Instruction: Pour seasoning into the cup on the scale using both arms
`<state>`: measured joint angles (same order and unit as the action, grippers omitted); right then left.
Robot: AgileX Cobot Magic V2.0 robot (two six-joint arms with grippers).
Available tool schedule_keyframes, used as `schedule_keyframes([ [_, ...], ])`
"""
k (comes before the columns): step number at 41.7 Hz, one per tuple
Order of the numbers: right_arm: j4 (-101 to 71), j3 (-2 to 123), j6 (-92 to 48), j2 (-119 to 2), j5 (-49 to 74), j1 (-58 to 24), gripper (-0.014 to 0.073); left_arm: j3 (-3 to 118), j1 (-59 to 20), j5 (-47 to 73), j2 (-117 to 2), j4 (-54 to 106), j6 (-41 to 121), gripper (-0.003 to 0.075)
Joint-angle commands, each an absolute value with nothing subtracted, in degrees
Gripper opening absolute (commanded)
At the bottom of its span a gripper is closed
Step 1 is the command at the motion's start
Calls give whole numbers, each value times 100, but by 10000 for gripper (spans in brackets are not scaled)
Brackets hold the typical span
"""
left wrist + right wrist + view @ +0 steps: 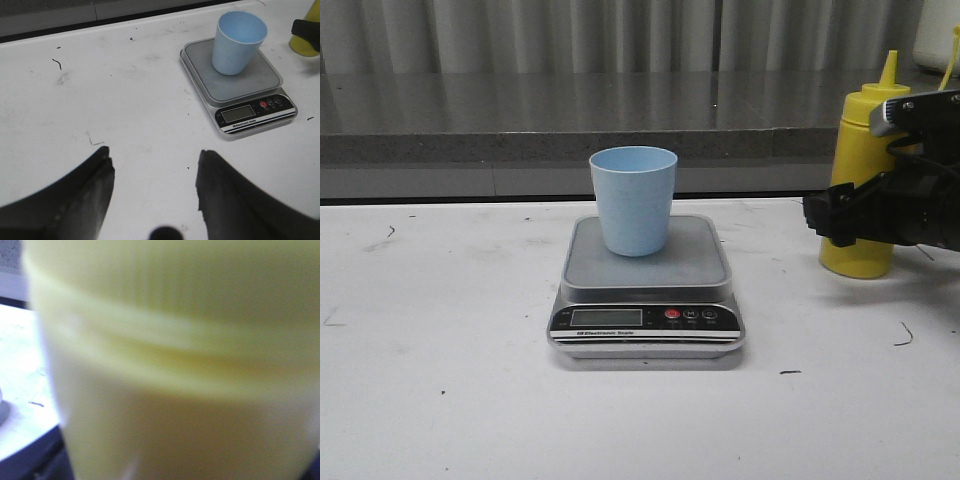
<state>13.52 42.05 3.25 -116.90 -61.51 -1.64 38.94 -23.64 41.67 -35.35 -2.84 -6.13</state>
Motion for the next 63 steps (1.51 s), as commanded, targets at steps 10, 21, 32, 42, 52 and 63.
schedule_keyframes([
  [10, 1251, 4022, 247, -11327, -6857, -144, 653, 4034, -2362, 3756, -3541, -306, -639, 365],
  [21, 1048, 3034, 247, -10669, -7182, -144, 652, 4034, -2362, 3752, -3541, -306, -639, 365],
  [32, 1044, 2804, 1088, -9091, -3809, -144, 652, 4034, -2362, 3717, -3541, -306, -639, 365],
  [42, 2025, 3409, 2274, -7533, 115, -466, 652, 4034, -2362, 3707, -3541, -306, -639, 365],
  [52, 1703, 4194, 1933, -6468, 3461, -1251, 652, 4034, -2362, 3707, -3541, -306, -639, 365],
  [63, -225, 4547, 32, -5099, 4577, -1372, 652, 4034, -2362, 3707, -3541, -306, -639, 365],
])
